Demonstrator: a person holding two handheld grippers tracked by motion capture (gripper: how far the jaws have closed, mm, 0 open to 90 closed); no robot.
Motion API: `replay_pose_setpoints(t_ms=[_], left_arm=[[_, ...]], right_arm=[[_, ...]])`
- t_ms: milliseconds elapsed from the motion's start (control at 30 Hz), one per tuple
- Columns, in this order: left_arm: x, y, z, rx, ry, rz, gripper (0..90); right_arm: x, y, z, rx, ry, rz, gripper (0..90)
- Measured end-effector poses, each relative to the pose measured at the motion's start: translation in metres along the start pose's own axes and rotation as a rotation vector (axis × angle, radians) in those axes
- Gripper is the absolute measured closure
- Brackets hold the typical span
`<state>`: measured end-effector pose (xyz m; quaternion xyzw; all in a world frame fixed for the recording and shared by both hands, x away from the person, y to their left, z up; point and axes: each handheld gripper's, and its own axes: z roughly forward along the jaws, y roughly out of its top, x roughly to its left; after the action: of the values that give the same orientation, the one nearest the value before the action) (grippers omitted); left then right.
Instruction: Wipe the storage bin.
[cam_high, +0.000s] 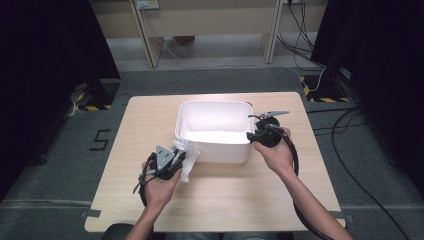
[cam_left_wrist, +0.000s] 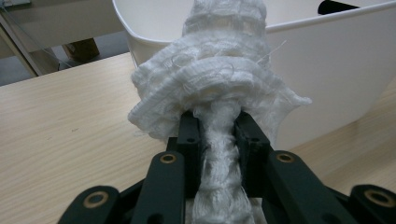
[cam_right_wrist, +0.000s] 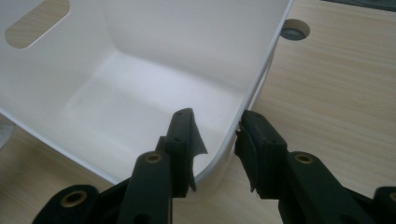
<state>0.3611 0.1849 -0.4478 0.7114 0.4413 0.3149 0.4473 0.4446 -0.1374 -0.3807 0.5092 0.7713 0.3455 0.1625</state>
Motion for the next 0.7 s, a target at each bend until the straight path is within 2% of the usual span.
replay_pose_setpoints(t_ms=[700], left_arm=[[0.000,-0.008,0.012,0.029,-0.001,0.003,74.8]], right_arm=[[0.001,-0.001,0.000,-0.003,-0.001,-0.002,65.2]])
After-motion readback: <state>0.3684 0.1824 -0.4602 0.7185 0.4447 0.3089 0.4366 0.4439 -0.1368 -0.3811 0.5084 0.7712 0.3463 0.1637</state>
